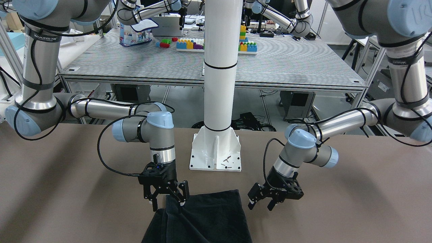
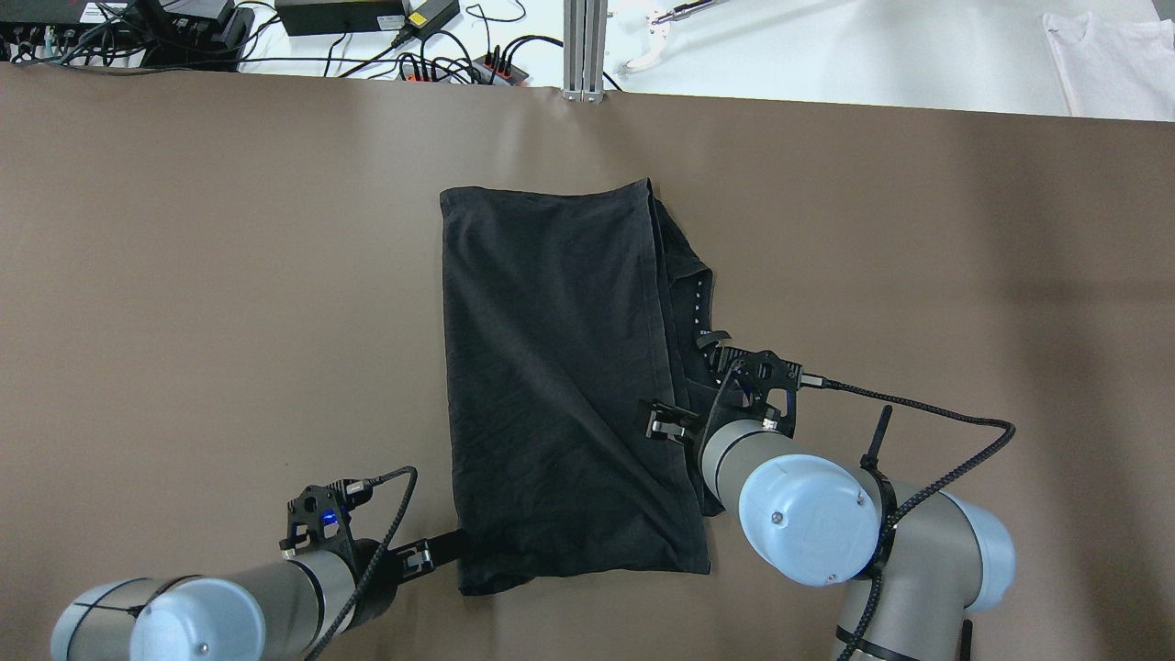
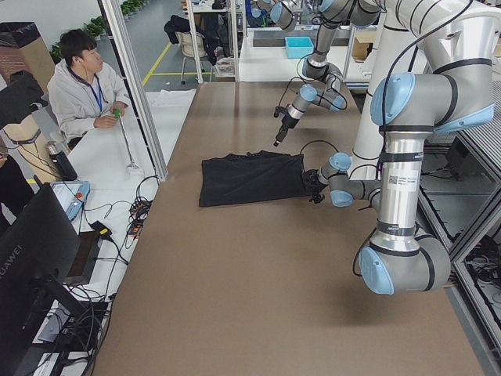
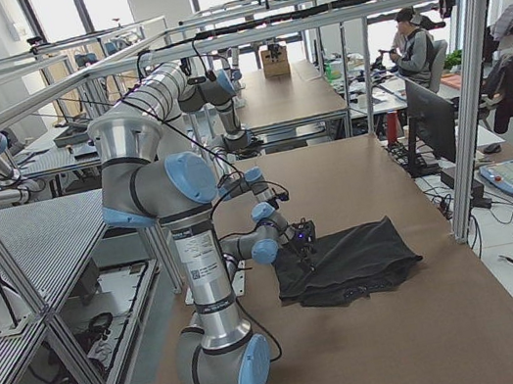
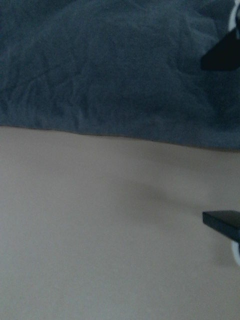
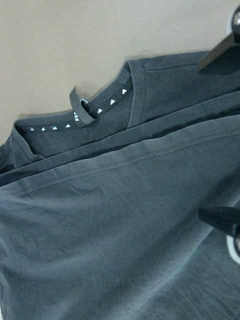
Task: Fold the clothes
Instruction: 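Move the left gripper to the shirt's near end beside the right gripper, then grasp the shirt's near end with both grippers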
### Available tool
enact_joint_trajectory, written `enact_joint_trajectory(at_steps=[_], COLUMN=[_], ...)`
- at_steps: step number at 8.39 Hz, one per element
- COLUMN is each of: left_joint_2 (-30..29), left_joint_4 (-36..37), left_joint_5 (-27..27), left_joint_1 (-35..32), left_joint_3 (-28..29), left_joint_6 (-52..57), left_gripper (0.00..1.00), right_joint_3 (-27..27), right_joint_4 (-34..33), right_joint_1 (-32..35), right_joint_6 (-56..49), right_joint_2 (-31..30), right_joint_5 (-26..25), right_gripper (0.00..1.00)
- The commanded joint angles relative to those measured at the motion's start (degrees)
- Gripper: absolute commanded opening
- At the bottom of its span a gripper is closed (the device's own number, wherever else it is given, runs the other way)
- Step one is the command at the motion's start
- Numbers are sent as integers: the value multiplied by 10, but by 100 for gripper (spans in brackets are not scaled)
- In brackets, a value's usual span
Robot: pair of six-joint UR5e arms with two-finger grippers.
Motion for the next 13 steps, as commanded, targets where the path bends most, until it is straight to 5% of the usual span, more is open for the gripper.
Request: enact_joint_trajectory(at_steps=[1,10,13], left_joint_2=[-42,-63,-66], left_joint_4=[0,1,0], left_joint_5=[39,55,55], left_joint_1=[32,20,20], left_joint_3=[41,53,56], left_joint_6=[-9,-8,-8], left_gripper=[100,88,27], right_joint_3=[-2,-2,-2], right_joint_4=[1,20,22], right_joint_1=[-2,-4,-5], right_joint_6=[2,2,2], right_joint_2=[-2,-5,-4], right_joint_5=[0,-1,-1], right_gripper=[94,94,94])
